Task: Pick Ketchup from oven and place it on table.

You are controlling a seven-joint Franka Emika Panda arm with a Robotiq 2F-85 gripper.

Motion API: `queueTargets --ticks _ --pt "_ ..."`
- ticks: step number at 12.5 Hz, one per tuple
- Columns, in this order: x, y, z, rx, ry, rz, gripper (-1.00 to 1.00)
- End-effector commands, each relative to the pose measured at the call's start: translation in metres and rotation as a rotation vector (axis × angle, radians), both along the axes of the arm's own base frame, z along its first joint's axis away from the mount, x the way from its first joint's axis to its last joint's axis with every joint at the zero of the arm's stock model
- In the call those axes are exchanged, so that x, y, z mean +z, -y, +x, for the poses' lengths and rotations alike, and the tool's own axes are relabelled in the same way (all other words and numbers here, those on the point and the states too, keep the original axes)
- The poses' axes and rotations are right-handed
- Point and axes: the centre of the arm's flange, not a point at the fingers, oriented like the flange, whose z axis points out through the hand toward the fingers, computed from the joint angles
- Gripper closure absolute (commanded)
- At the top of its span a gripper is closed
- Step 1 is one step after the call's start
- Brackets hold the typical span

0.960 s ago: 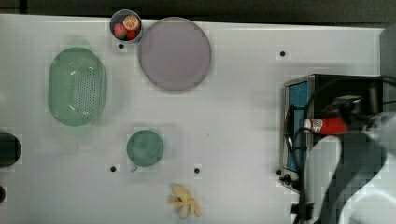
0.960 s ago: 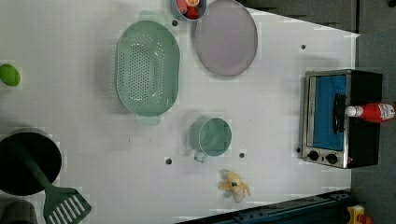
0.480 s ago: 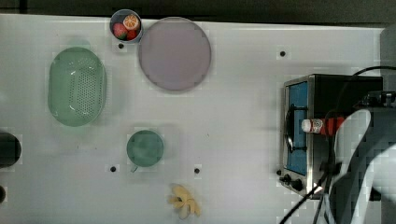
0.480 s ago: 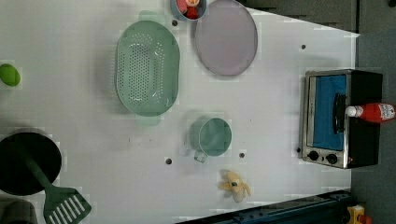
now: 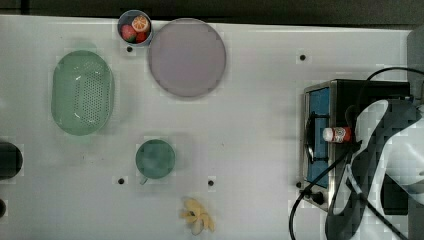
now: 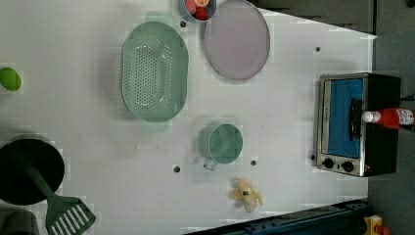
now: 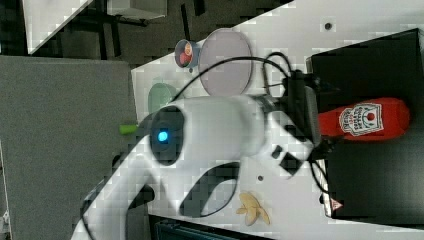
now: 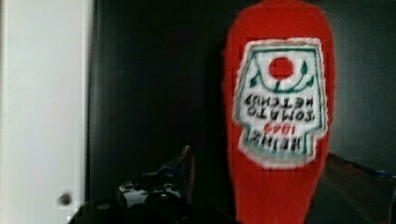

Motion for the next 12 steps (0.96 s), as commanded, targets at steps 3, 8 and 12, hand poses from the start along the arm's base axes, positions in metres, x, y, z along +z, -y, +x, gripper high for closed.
queueTargets --ticks 3,8,12 --pt "-0.017 0.025 -0.011 -0.094 0.040 0.035 -1.00" --pt "-0.029 0.029 -0.011 -0.101 0.036 0.021 -0.69" --pt "-0.025 0.032 -0.012 -0.104 0.041 0.016 -0.27"
